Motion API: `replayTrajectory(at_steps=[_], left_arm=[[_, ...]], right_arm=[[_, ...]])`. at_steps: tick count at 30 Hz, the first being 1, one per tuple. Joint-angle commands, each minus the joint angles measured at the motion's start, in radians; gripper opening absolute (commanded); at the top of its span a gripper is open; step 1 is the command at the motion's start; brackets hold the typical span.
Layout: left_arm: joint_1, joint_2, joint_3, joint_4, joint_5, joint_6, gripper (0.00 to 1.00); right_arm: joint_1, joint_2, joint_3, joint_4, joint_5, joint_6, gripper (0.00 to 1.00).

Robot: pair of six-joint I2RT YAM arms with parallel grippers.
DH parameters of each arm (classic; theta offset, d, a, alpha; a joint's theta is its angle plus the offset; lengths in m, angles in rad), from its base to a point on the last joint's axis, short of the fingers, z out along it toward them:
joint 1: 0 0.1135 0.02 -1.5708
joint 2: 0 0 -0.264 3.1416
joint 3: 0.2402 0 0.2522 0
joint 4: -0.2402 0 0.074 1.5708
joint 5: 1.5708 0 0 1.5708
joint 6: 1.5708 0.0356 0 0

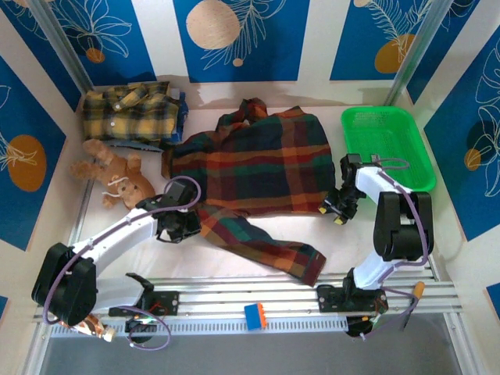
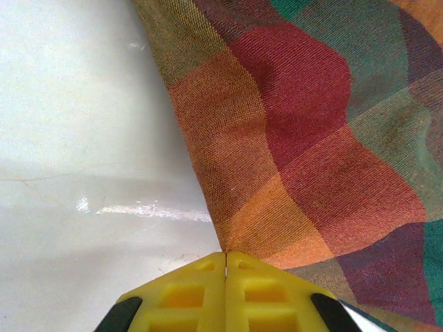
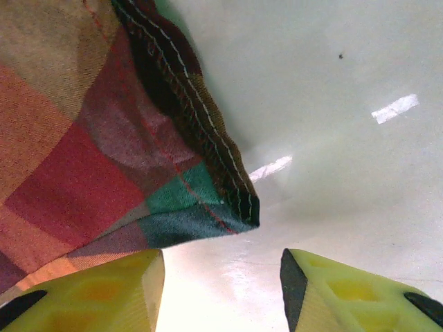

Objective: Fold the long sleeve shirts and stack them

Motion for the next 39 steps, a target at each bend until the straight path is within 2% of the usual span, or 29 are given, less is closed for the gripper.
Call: replayTrajectory(at_steps=[1,6,13,16,25,32,39], left_arm=[[0.009,-0.038,-0.013,-0.024,0.002,-0.008,0.00],[0.008,-0.081,-0.051,-0.002,-0.014,-0.025,0.00],[0.009,-0.168,-0.106,-0.020,-0.028,-0.045,0.00],[0.010,-0.215,-0.115,-0.044,-0.032,-0.054,0.00],[0.009,-0.420,-0.061,-0.128,-0.064,-0.045,0.00],[0.009,-0.392,0.069,-0.134,-0.074,0.010,0.00],[0.011,-0.312,0.179,-0.087,-0.063,0.052,0.00]], right_arm=[[0.007,0.039,-0.003,0.030,0.002,0.018,0.50],[0.008,0.077,0.024,0.035,0.041,0.006,0.43],[-0.001,0.093,0.045,0.040,0.094,0.006,0.10],[0.003,0.077,0.045,0.038,0.095,0.007,0.03],[0.015,-0.064,0.023,-0.024,0.080,-0.005,0.00],[0.038,-0.148,0.044,-0.088,0.058,-0.016,0.00],[0.051,-0.151,0.094,-0.120,0.053,-0.021,0.00]])
